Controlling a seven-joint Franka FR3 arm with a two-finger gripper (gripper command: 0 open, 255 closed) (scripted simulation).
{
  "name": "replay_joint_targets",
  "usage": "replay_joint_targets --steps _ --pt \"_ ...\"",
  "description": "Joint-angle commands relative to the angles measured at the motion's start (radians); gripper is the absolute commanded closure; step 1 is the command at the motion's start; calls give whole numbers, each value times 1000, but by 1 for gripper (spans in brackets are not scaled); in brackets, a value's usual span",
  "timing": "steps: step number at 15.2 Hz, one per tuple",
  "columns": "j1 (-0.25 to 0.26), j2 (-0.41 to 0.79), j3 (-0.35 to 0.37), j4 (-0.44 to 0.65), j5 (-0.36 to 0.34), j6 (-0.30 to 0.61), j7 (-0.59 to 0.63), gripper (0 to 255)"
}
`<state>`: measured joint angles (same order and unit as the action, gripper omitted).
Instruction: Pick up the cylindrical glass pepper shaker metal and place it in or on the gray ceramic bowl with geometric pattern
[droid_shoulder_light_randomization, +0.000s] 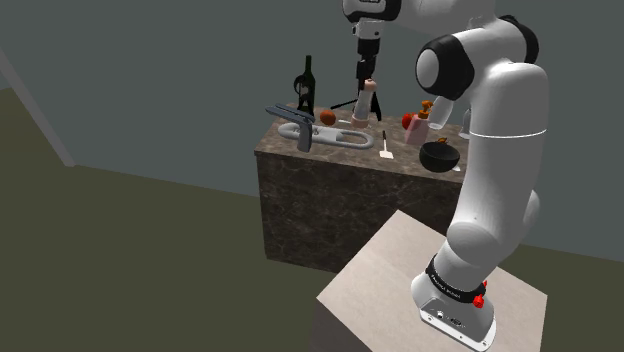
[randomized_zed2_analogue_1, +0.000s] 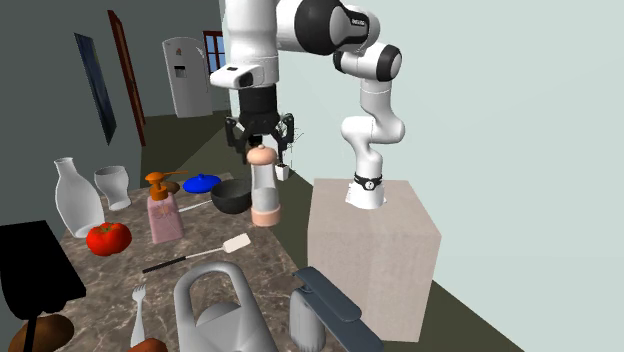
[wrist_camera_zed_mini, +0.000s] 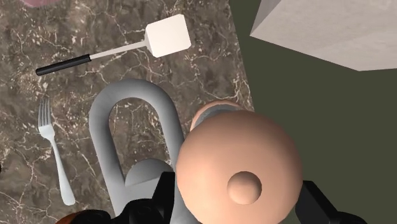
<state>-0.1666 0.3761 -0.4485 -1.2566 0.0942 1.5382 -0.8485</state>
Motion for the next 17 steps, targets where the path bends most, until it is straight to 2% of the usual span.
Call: replay_joint_targets --steps 1,9,17 --pt "-6 12 0 37 5 -26 -2 255" --pt "-57 -147 -57 -137 -57 4 -128 255" --pt "-135 -237 -121 -201 -99 -3 -277 255"
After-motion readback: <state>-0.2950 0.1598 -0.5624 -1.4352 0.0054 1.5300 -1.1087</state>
